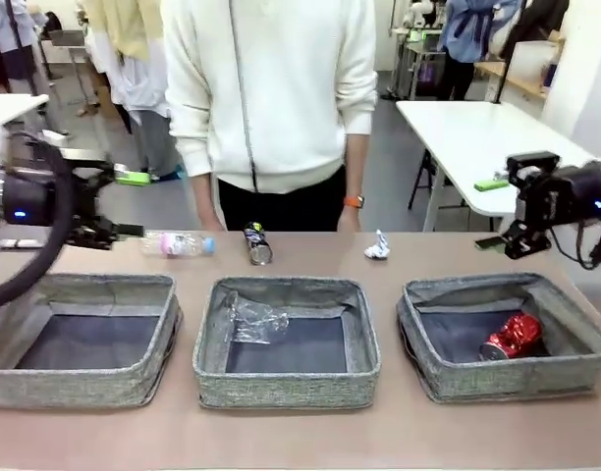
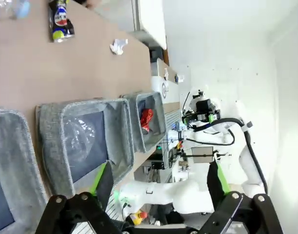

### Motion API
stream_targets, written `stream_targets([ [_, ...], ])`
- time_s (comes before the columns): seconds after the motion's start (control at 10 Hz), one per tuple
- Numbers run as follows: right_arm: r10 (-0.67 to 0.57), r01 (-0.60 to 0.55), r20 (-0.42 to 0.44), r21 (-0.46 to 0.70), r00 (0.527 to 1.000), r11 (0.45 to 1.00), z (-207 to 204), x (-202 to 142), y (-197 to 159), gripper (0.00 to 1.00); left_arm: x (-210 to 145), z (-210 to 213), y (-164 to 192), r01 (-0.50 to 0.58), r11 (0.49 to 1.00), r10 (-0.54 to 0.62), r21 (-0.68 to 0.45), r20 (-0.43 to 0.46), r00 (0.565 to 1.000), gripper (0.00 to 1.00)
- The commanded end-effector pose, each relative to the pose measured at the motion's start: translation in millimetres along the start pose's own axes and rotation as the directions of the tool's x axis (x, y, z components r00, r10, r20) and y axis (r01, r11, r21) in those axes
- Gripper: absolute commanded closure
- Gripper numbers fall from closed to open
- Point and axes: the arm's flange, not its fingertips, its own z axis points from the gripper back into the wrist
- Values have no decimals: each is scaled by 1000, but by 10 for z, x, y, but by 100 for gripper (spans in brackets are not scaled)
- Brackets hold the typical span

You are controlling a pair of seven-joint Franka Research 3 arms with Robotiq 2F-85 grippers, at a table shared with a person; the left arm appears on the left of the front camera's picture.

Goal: Sort the waste into the appropriate baskets.
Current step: Place the picked waste into the Fabric basket indicated by the person, then pick up the waste item pointed out by the person.

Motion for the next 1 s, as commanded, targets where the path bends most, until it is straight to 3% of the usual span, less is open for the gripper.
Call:
stream_targets([
  [0.0, 8, -8, -3, -4, 1000, 1000, -43, -22, 4, 0, -213, -110, -259, 65, 992, -52, 105, -120, 991, 0],
  [0.9, 8, -8, -3, -4, 1000, 1000, -43, -22, 4, 0, -213, -110, -259, 65, 992, -52, 105, -120, 991, 0],
])
